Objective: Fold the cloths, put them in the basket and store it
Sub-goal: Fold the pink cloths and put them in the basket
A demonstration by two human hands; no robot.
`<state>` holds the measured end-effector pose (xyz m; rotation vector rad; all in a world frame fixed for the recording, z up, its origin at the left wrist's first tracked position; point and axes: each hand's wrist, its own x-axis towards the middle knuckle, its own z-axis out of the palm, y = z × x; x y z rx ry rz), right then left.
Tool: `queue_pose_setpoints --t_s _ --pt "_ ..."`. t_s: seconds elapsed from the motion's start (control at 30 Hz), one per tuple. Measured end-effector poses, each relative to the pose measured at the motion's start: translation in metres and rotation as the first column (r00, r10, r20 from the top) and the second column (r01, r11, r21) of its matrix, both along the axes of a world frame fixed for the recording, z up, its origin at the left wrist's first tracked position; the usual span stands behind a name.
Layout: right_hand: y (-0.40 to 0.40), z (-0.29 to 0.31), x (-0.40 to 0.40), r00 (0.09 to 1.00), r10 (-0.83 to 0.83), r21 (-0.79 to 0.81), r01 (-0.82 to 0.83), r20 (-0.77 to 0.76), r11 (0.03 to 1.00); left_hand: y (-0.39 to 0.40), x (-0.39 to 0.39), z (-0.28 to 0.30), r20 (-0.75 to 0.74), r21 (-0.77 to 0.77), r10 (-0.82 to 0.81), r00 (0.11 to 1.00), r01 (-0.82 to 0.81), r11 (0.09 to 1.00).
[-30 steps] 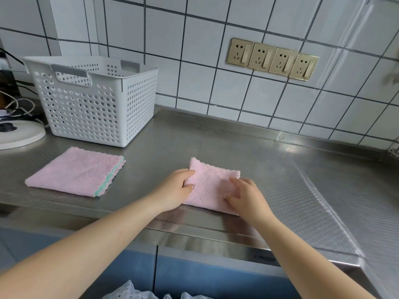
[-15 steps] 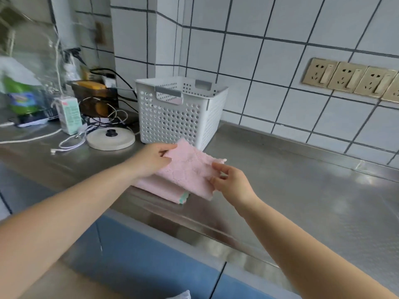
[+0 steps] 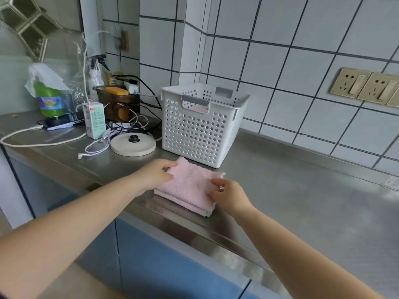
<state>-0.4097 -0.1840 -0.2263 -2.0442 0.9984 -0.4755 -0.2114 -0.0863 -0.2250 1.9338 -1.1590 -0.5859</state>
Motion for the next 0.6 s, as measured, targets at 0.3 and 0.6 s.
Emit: queue_pose_setpoints --t_s 0.3,0.6 --pt "0.003 -0.002 0.011 0.99 -0.034 -0.449 -0.03 -0.134 0.893 -0.006 -0.018 0.007 0.399 -0.104 -0.066 0.915 0.117 0.988" --pt "0.012 -0.024 0.027 0.888 -0.023 -0.349 -0.157 -0.46 0.924 -0.016 -0.017 -0.011 0.53 0.314 -0.354 0.771 0.209 0.926"
